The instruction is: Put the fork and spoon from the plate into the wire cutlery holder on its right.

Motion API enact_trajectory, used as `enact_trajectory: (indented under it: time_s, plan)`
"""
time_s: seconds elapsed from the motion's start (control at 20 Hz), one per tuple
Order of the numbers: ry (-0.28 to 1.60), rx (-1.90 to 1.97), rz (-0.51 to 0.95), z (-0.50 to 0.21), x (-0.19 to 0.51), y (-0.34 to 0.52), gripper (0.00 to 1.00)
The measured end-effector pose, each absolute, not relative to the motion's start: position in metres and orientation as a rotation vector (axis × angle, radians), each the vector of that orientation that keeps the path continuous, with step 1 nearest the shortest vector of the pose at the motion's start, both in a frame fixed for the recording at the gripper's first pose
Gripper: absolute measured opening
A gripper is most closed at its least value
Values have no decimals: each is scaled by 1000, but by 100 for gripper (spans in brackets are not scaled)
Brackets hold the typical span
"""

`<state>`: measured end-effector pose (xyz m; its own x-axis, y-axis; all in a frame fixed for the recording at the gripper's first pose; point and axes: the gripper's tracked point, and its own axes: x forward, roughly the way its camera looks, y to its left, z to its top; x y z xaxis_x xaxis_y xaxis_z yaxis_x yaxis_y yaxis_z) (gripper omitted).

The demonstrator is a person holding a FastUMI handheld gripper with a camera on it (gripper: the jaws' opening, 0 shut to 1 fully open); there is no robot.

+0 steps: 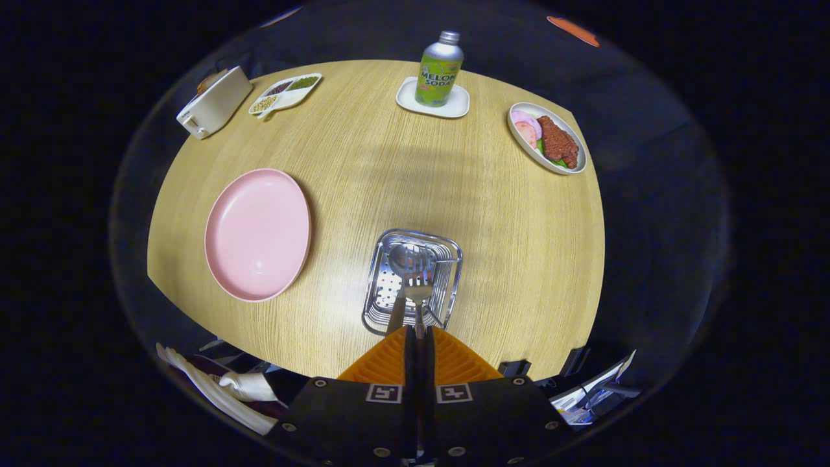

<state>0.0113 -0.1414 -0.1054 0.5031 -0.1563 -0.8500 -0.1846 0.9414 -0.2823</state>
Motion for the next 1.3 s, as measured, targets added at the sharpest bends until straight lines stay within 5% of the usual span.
enact_trajectory:
  time_s: [0.55,0.8,0.9,1.15,1.3]
  plan:
    - [1165,-387,23,-125,26,-144,5]
    - [1163,-356,54,-125,31,-137,13]
    - [1121,-348,56,-119,38,-138,27]
    - [902,-242,28,-75,58,-132,100]
    - [758,-194,44,-39,61,-116,100]
